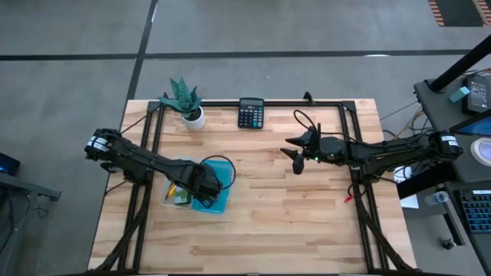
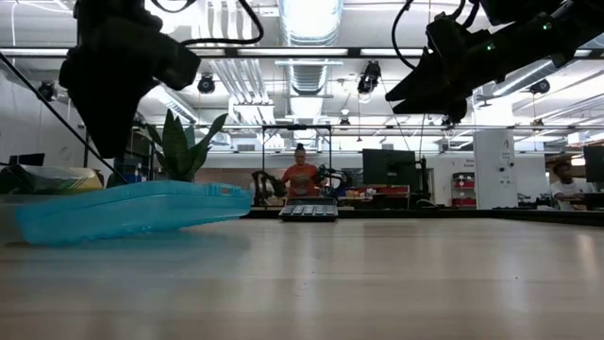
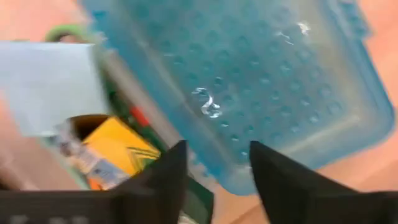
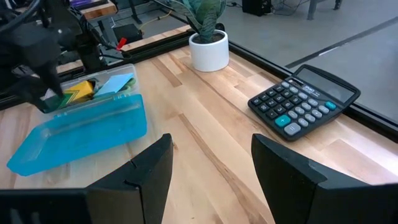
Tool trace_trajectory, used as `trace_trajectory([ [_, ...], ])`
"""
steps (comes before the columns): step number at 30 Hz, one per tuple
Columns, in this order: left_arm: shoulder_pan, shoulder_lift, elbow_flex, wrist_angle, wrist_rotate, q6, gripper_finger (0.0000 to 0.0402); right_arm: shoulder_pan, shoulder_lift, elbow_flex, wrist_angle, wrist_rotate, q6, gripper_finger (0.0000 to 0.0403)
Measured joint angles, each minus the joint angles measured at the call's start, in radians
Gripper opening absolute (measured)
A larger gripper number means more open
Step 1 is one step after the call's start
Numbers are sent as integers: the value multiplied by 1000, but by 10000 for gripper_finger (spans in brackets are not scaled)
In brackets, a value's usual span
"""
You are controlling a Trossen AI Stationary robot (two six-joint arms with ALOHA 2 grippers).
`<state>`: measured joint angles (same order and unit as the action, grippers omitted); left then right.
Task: Pack school essentials
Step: Put the yellow crayon box into the blue supply box
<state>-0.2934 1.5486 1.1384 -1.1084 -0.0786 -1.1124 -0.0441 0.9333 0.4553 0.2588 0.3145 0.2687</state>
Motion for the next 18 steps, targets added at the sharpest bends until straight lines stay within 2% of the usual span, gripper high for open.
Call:
trace_trajectory([
  [6, 0, 0, -22, 10, 18, 37, 18, 0, 0, -4, -1, 0, 0, 206],
  [14, -2, 0, -86, 3, 106, 37, 5, 0, 0, -15, 0, 0, 3, 206],
  [18, -1, 0, -102, -53, 145, 28, 1, 0, 0, -15, 0, 0, 5, 206],
])
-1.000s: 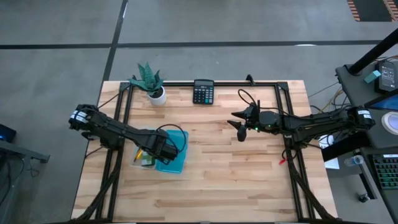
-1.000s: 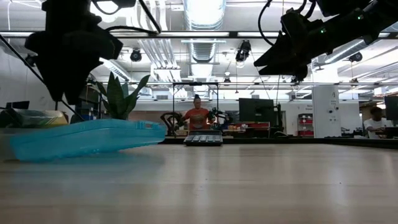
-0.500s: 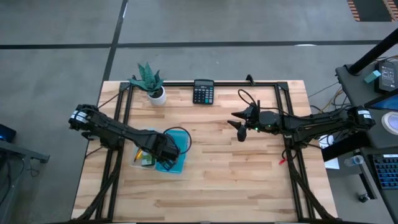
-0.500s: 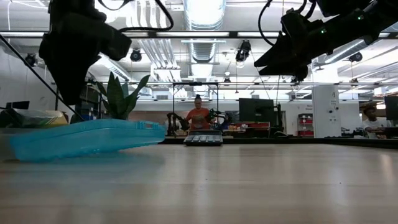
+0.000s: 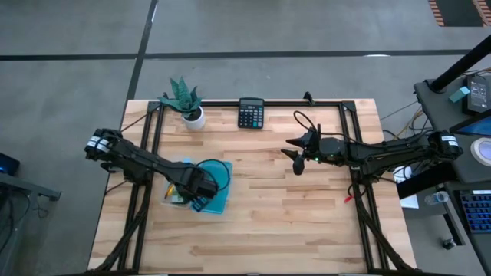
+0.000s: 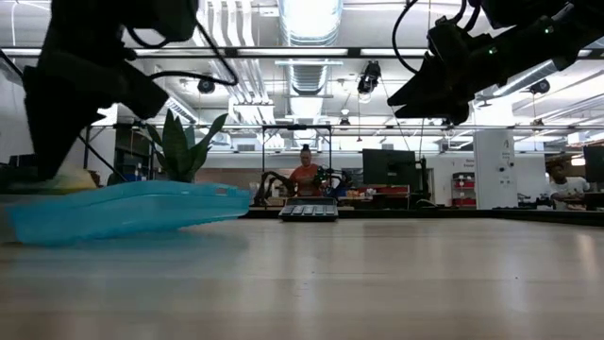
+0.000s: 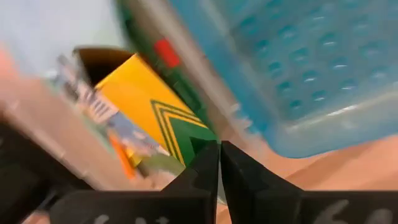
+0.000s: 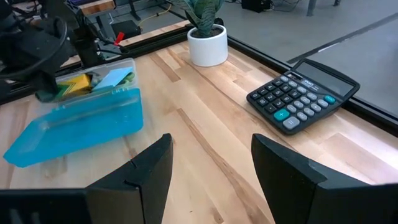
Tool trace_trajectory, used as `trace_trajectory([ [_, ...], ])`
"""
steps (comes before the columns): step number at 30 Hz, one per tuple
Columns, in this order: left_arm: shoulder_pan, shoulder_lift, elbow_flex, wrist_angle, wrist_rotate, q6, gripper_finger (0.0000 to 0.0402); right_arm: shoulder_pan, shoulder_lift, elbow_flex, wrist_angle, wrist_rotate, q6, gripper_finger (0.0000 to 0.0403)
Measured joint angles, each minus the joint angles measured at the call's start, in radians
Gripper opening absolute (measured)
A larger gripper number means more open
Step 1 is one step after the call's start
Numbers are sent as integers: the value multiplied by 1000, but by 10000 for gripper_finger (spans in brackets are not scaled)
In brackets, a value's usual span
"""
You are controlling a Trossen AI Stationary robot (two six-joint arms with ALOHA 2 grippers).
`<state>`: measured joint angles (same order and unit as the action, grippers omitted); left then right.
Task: Pack school essentials
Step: Put the yellow crayon box into the blue supply box
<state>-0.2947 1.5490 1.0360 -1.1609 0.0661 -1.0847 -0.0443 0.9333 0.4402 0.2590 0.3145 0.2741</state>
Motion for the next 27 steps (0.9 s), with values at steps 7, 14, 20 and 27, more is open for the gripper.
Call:
trace_trajectory([
  [7, 0, 0, -5, -111, 12, -34, 0, 0, 0, 0, 0, 0, 3, 206],
  [14, 0, 1, 2, -78, 12, -26, 0, 0, 0, -1, 0, 0, 3, 206],
  [20, 0, 1, -15, -79, -3, -14, 0, 0, 0, -4, 0, 0, 3, 206],
  [27, -2, -20, 38, -292, -13, 128, 0, 0, 0, -13, -1, 0, 17, 206],
])
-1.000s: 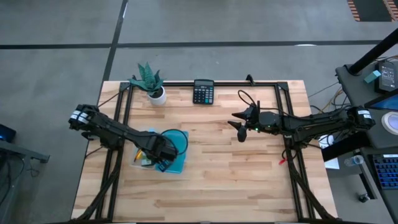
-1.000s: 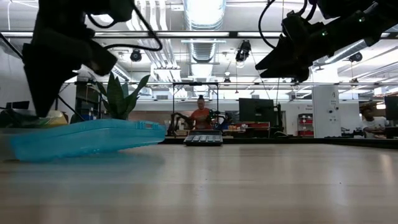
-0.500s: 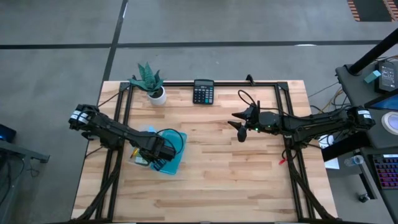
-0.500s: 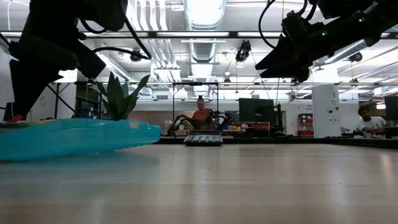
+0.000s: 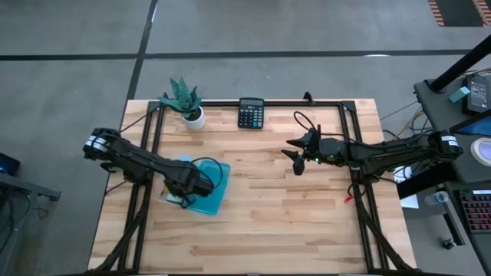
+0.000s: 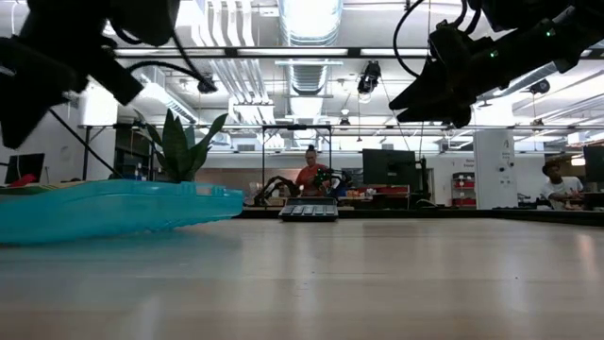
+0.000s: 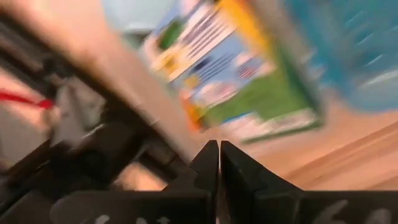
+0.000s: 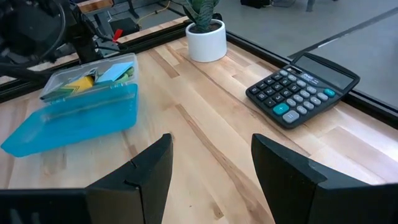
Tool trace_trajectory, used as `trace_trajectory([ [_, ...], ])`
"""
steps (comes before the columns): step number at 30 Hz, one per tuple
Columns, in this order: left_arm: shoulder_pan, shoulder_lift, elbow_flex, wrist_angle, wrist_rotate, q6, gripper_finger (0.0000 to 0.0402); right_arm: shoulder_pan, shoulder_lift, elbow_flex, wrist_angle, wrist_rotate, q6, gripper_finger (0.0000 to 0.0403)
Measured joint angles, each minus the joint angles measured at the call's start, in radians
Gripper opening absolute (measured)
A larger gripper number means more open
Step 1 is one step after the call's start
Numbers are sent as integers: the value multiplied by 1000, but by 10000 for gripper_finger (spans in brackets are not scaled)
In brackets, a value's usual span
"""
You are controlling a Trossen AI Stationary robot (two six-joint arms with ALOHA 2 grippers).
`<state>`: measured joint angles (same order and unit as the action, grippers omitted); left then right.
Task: Pack school essentials
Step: Put the yellow crayon box into the blue supply box
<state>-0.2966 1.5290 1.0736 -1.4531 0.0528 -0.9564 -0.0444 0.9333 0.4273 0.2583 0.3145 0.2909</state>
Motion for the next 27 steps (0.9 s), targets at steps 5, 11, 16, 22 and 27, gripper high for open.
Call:
trace_trajectory([
  [5, 0, -35, -37, -36, 17, 95, 0, 0, 0, -4, 0, 0, 4, 206],
  [11, -31, -38, -111, 58, 62, 148, 0, 0, 0, -13, 0, 0, 5, 206],
  [16, -106, -41, -157, 77, 73, 157, 0, 1, 0, -23, -1, 0, 24, 206],
  [22, -164, -41, -198, 127, 74, 124, 0, 1, 0, -25, 0, 0, 33, 206],
  [27, -178, -41, -225, 193, 74, 81, 0, 1, 0, -26, 0, 0, 37, 206],
])
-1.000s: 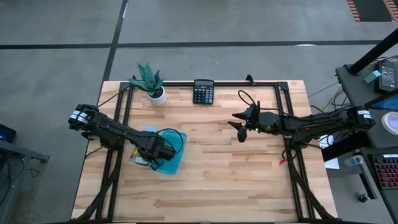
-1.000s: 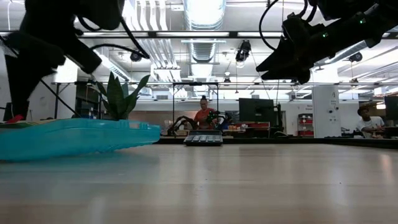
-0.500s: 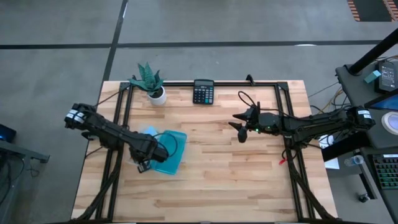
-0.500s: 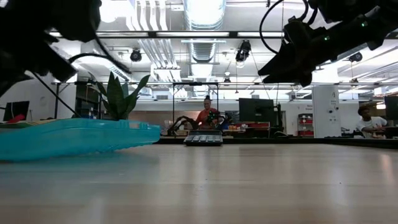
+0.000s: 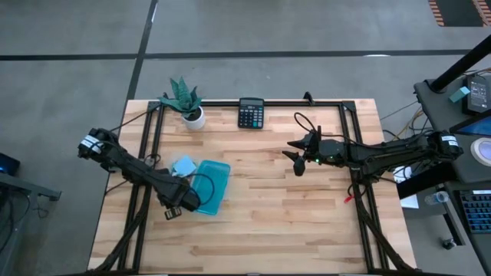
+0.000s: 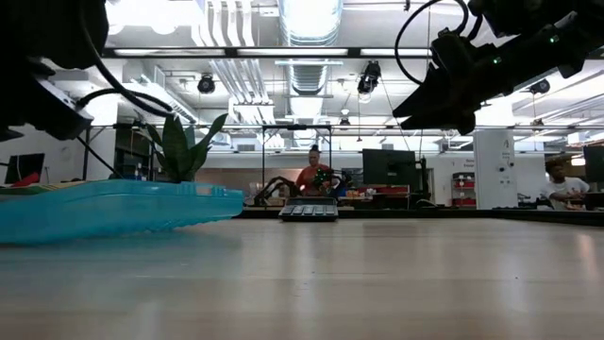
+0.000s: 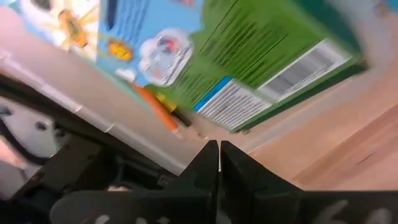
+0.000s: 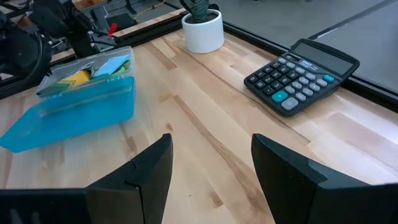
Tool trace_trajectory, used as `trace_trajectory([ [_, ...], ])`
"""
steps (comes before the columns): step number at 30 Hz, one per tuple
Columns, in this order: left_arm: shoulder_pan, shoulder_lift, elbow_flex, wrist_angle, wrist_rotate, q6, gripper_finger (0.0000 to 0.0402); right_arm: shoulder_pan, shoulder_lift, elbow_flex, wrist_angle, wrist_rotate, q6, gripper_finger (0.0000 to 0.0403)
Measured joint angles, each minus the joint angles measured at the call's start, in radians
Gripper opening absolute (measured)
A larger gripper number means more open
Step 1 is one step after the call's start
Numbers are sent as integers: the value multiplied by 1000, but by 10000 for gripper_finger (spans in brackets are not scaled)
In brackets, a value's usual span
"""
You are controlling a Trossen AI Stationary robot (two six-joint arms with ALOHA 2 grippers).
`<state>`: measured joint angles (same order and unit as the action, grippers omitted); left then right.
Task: Pack school essentials
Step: Put the yellow crayon box into the blue supply box
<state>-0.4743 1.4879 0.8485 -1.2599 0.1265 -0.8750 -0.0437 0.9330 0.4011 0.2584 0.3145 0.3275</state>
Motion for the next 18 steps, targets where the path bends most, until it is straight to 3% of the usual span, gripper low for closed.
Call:
trace_trajectory([
  [9, -3, 1, -4, 97, 0, -14, 0, 0, 0, 0, 1, 0, 1, 206],
  [18, -2, 1, 15, 308, 3, -35, 0, 0, 0, 0, 2, 0, -5, 206],
])
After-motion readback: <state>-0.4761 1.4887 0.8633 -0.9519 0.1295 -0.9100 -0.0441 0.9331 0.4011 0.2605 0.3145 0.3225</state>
